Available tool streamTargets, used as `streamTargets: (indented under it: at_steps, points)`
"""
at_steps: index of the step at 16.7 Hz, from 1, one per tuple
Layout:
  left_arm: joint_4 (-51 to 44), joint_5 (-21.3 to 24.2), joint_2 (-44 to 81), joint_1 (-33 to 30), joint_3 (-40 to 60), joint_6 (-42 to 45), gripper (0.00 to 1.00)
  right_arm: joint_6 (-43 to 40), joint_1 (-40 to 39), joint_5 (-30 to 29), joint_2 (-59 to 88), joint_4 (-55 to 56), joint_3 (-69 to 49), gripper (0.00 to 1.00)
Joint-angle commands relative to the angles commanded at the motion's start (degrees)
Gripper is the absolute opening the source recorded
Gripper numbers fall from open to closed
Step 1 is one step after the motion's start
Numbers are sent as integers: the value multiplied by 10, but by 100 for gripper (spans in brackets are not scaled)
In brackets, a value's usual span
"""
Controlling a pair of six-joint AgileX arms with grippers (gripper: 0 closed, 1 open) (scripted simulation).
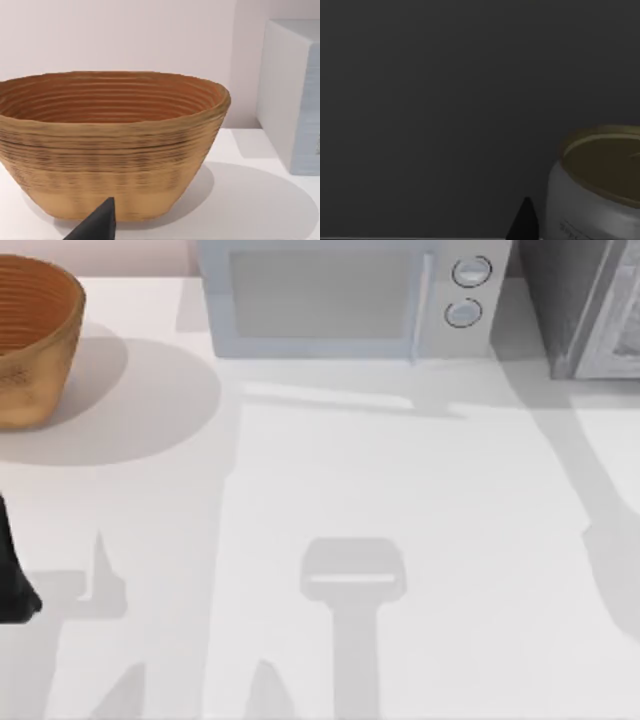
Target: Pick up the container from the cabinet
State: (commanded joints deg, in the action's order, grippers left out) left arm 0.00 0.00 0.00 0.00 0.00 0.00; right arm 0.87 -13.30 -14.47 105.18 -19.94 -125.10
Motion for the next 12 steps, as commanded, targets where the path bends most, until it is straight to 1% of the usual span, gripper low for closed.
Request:
streamTargets:
  at_steps: [8, 12]
  points:
    - [0, 0, 0, 0, 0, 0, 100, 0, -71, -72, -214, -105, 104, 0]
    - [0, 0, 0, 0, 0, 0, 100, 0, -85, -86, -249, -124, 122, 0]
